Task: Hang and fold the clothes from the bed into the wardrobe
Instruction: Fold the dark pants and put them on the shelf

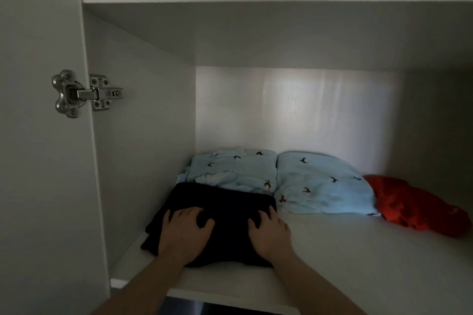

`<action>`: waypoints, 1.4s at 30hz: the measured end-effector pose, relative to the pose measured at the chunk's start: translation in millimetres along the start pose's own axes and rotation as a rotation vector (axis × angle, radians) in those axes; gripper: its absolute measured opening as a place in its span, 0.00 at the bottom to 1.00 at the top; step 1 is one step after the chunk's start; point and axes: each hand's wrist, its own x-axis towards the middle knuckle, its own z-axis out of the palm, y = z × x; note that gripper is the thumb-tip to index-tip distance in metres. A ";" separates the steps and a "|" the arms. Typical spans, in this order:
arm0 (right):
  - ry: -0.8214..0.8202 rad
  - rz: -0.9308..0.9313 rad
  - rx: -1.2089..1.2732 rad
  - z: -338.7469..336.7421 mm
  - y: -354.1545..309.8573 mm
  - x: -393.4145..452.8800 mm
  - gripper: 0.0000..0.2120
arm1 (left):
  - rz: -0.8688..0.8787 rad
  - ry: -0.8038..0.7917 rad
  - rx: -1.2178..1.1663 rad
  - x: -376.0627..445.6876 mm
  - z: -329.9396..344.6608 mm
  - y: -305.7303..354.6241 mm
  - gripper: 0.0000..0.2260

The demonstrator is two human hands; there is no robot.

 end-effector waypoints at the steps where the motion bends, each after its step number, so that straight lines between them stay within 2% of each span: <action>1: -0.014 0.008 0.007 0.0 -0.9 2.3 0.30 | -0.007 -0.005 0.005 2.7 0.9 -0.7 0.23; 8: -0.209 0.078 0.162 -13.4 -0.3 25.0 0.33 | -0.021 -0.004 0.019 16.9 7.8 -5.8 0.22; 12: -0.217 0.030 0.383 -24.7 9.8 14.3 0.34 | -0.023 0.001 0.034 17.3 7.4 -4.9 0.22; 13: -0.201 0.006 0.373 -25.4 11.0 6.5 0.35 | -0.023 0.001 0.033 16.8 7.3 -5.0 0.22; 16: -0.102 -0.077 0.039 -12.3 15.0 -26.4 0.36 | -0.016 -0.006 0.034 16.4 5.5 -6.2 0.23; 18: -0.050 -0.067 -0.086 -6.6 18.3 -49.5 0.37 | -0.011 -0.022 0.030 15.4 4.1 -6.3 0.25; 26: -0.120 -0.091 -0.207 -20.8 30.3 -103.0 0.41 | 0.034 -0.026 -0.002 -5.8 -4.5 -8.8 0.24; 28: -0.090 -0.111 -0.226 -21.8 34.2 -117.0 0.41 | 0.049 0.025 -0.025 -17.2 -10.2 -8.5 0.24; 32: -0.046 -0.122 -0.278 -22.9 38.3 -142.3 0.38 | 0.162 0.238 -0.045 -49.8 -34.9 4.3 0.29; 34: -0.047 -0.119 -0.280 -25.9 37.9 -147.7 0.37 | 0.188 0.260 -0.077 -73.8 -36.5 15.2 0.28; 38: -0.074 -0.112 -0.296 -30.4 34.2 -149.6 0.36 | 0.235 0.067 -0.049 -97.3 -22.8 23.2 0.33; 42: -0.048 -0.057 -0.292 -28.3 30.2 -154.6 0.37 | 0.185 -0.122 -0.134 -81.7 -25.2 16.4 0.28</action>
